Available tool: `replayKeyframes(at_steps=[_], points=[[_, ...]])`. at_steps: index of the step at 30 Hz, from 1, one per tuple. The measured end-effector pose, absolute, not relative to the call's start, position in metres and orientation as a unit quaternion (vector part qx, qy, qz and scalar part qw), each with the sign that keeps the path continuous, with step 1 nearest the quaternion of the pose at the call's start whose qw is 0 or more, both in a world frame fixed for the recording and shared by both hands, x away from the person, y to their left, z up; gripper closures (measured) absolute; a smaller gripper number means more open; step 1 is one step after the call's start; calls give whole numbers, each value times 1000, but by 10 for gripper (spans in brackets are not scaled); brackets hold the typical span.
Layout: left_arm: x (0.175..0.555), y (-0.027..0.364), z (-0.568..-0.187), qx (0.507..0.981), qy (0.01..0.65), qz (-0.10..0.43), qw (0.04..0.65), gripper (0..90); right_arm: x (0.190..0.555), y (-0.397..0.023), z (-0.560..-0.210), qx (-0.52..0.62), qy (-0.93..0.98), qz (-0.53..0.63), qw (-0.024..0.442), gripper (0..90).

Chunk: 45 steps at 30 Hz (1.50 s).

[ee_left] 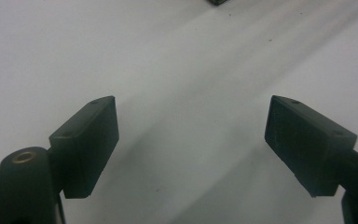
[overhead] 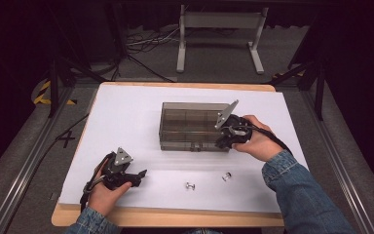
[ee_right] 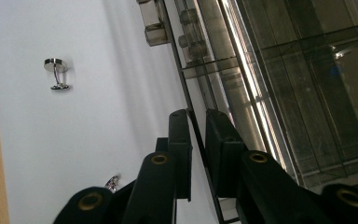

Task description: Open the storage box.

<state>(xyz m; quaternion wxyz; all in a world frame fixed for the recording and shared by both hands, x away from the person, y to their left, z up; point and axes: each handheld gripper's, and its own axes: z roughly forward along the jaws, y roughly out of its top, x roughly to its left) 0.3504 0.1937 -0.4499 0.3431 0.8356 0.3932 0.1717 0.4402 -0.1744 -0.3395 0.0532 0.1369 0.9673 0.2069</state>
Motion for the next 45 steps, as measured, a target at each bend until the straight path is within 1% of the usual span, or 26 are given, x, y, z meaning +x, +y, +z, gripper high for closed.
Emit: replayKeyframes(at_steps=[5,9,12,18,34,45], points=[[350,194,-450,836,393,171,342,185,437,-172,-338,136,969,199,47,821],[350,194,-450,836,393,172,342,184,436,-172,-337,123,969,206,56,822],[350,194,-450,836,393,171,342,184,434,-173,-336,125,969,206,53,824],[350,194,-450,837,393,171,341,184,427,-173,-334,113,971,204,60,825],[350,193,-450,837,393,171,341,184,403,-175,-332,104,971,206,58,829],[350,194,-450,837,392,172,340,183,398,-176,-336,98,972,206,62,833]])
